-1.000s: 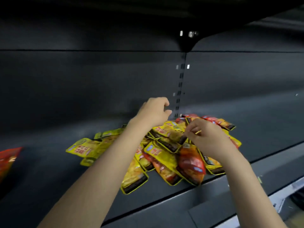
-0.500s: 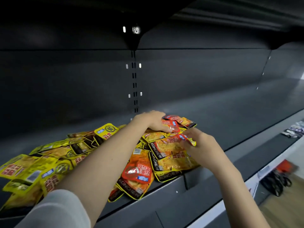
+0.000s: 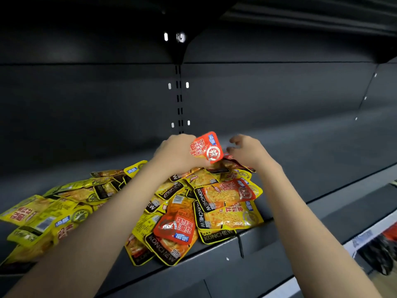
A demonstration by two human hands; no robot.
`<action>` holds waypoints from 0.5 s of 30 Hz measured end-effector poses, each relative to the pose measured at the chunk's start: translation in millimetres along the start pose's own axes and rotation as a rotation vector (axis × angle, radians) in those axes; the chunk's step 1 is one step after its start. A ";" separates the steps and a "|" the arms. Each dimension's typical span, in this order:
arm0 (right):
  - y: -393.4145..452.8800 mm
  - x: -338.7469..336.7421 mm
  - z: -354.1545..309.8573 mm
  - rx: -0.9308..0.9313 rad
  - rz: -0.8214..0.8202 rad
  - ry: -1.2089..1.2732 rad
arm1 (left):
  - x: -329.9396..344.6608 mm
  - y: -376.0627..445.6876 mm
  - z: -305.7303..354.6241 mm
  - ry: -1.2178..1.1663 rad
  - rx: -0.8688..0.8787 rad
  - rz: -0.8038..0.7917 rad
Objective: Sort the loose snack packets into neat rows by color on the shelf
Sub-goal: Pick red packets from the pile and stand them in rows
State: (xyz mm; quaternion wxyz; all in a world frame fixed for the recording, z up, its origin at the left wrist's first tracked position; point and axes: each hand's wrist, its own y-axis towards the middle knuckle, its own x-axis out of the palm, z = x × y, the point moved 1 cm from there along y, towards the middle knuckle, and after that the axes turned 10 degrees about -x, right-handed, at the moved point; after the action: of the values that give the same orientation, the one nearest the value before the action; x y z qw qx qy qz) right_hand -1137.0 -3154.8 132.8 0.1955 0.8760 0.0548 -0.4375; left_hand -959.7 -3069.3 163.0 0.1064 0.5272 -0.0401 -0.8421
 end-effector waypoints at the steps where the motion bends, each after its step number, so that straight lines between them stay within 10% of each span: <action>1: 10.9 2.3 1.9 0.009 -0.021 -0.024 | -5.8 -8.3 -3.4 -0.072 -0.033 0.031; 15: 33.0 40.3 35.7 0.267 -0.141 -0.254 | -18.4 -79.4 -25.6 -0.806 -0.280 0.133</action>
State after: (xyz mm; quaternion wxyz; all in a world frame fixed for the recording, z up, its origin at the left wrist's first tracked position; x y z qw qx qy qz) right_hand -1130.2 -3202.1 91.4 0.0518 0.8260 0.0326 -0.5604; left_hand -939.9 -2986.8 153.6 0.2068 0.1328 0.0021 -0.9693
